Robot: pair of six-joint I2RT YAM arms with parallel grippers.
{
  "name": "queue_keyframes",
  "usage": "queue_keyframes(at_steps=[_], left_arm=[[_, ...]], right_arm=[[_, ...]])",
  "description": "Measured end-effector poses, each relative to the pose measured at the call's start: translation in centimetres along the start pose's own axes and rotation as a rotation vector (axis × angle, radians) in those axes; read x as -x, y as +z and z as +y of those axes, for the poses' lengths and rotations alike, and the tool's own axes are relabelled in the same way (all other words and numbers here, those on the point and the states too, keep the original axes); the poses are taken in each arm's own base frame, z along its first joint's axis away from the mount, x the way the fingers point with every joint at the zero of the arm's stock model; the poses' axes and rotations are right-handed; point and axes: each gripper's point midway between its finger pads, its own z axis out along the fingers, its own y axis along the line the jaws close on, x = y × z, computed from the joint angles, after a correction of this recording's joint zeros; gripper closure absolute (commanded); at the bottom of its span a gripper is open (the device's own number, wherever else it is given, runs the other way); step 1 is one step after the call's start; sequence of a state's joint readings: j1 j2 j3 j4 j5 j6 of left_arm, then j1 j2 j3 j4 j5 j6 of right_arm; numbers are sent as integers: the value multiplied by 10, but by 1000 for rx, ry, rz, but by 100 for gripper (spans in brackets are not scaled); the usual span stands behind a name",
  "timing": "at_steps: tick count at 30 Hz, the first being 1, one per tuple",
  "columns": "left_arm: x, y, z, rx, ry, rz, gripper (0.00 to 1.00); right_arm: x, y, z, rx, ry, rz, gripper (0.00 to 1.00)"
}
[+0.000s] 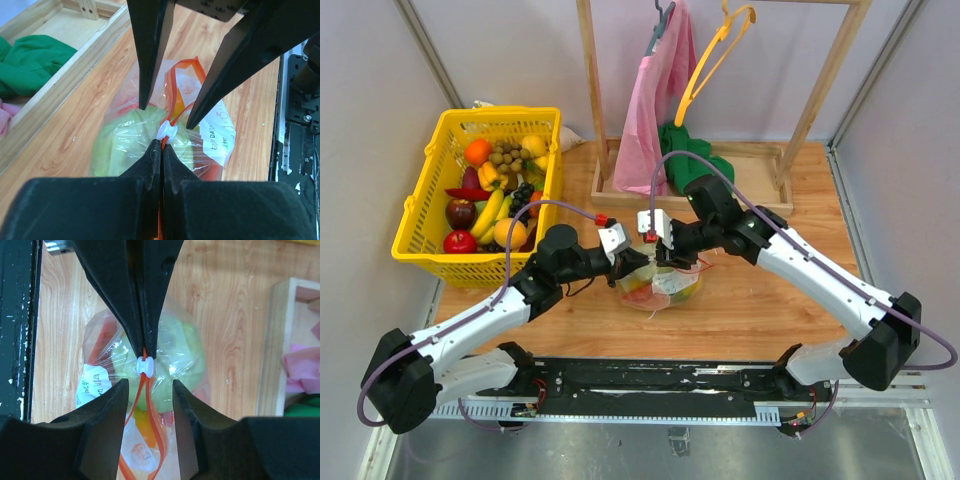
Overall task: Place the food in the zip-top bag and seal the zipper
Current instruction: Zip the zipper food storage bag at the center of the board.
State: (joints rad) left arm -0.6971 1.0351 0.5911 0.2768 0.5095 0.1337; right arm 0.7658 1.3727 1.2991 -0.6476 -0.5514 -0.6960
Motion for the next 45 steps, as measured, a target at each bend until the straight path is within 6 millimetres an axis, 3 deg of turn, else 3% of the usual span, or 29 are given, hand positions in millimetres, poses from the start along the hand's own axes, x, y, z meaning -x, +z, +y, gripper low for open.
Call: queue_keyframes(at_steps=[7,14,24,31,45], left_arm=[[1,1,-2,-15,-12,8,100],[2,1,-4,-22,-39,13,100],[1,2,-5,-20,-92,16,100],[2,3,-3,-1,-113,14,100],[-2,5,3,31,-149,22,100]], right_arm=[[22,-3,-2,-25,-56,-68,59],[28,3,-1,-25,-84,-88,65],[19,6,0,-22,-88,-58,72],[9,7,1,-23,-92,-20,99],[-8,-4,-4,-81,-79,25,99]])
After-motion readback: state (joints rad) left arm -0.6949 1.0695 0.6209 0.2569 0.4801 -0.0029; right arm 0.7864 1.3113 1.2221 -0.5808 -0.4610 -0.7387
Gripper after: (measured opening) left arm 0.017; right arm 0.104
